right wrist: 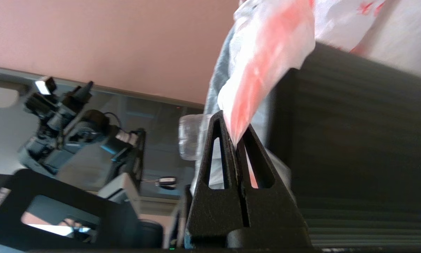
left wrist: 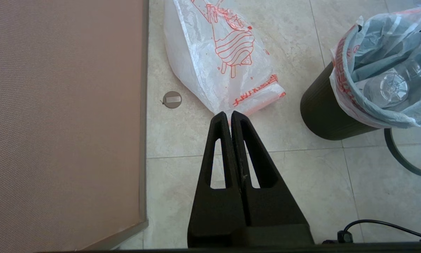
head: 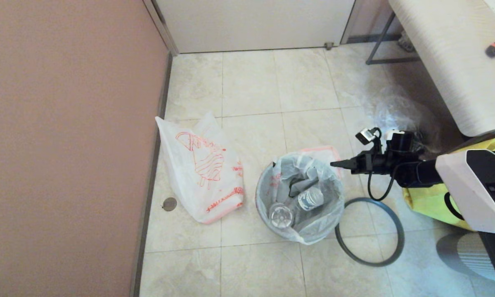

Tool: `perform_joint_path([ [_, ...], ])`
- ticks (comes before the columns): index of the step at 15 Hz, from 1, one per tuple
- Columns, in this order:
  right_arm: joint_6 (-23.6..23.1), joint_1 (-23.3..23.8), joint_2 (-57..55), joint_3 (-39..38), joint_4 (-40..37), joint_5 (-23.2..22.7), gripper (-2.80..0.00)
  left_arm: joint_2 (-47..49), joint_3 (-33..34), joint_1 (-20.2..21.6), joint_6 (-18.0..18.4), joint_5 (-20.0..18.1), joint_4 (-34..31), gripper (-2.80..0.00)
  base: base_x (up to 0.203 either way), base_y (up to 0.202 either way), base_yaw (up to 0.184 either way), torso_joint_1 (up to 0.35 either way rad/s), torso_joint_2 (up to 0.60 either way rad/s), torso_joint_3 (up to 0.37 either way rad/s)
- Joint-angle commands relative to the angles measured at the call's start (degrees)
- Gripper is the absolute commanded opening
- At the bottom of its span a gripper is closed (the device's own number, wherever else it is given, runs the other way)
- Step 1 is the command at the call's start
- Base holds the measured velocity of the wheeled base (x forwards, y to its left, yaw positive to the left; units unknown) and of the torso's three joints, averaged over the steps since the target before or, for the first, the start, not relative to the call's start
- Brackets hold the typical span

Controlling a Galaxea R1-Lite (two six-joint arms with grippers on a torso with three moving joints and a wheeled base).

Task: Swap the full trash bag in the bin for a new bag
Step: Place the trash bag on the floor

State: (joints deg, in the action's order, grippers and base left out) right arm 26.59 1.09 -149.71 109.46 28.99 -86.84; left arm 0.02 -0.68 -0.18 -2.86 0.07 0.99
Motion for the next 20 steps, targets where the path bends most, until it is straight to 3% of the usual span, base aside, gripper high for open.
perform_joint_path([
  [1,0.11,-0.40,4.52,-4.30,0.14,-0.43,-2.80,-0.02,0.00,0.01,-0.04,0.02,0.07,-2.80,0.000,0.000,0.000,0.000,0.00,0.000],
  [7,0.13,-3.92,23.17,-24.04,-1.61,2.21,-2.80,0.06,-0.02,0.01,-0.04,0.02,0.07,-2.80,0.000,0.000,0.000,0.000,0.00,0.000],
  [9,0.13,-5.75,25.28,-28.07,-2.60,5.11,-2.80,-0.02,-0.02,0.01,-0.04,0.02,0.07,-2.80,0.000,0.000,0.000,0.000,0.00,0.000],
  [13,0.04,-8.75,27.88,-33.01,-2.71,7.07,-2.80,-0.02,-0.02,0.01,-0.04,0.02,0.07,-2.80,0.000,0.000,0.000,0.000,0.00,0.000],
  [20,0.04,-14.75,32.07,-37.98,-2.90,15.69,-2.80,-0.02,-0.02,0.01,-0.04,0.02,0.07,-2.80,0.000,0.000,0.000,0.000,0.00,0.000],
])
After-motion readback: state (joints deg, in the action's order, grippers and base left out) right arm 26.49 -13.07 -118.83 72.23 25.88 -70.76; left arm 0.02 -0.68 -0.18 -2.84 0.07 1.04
